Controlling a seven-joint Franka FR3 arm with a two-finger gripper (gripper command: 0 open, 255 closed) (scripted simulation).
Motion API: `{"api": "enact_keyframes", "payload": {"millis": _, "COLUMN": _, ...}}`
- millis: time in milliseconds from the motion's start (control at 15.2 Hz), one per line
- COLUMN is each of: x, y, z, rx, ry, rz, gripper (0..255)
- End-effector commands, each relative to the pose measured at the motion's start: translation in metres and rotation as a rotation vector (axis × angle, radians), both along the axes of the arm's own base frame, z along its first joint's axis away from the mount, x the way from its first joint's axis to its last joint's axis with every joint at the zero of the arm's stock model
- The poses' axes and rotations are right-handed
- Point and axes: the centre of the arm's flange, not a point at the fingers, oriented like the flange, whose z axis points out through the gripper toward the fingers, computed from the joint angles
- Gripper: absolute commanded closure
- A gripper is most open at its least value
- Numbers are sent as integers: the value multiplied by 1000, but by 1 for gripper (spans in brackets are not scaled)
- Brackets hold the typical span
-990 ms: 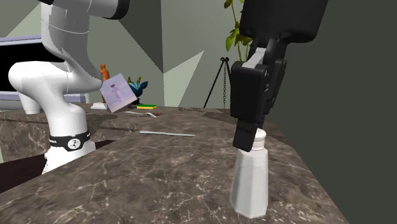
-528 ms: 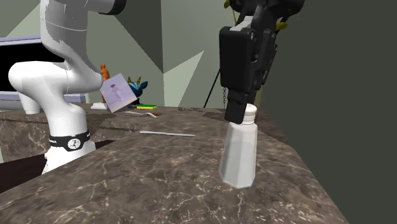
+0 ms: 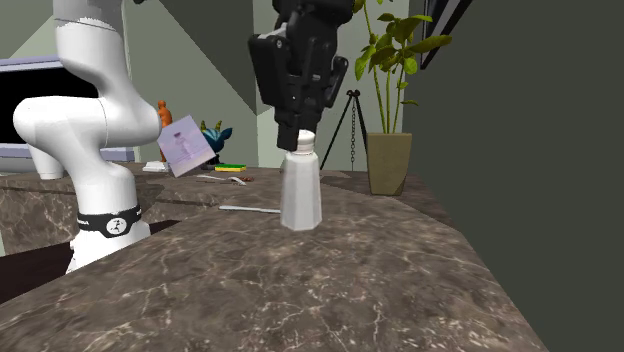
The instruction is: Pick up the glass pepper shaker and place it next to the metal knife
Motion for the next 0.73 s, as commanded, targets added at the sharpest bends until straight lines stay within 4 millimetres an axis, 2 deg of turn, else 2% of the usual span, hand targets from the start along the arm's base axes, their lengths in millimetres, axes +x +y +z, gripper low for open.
{"api": "enact_keyframes", "payload": {"millis": 0, "x": -25, "y": 1, "z": 7, "rx": 0, "ry": 0, "rz": 0, "gripper": 255}}
{"api": "enact_keyframes", "payload": {"millis": 660, "x": -153, "y": 5, "z": 39, "rx": 0, "ry": 0, "rz": 0, "gripper": 255}}
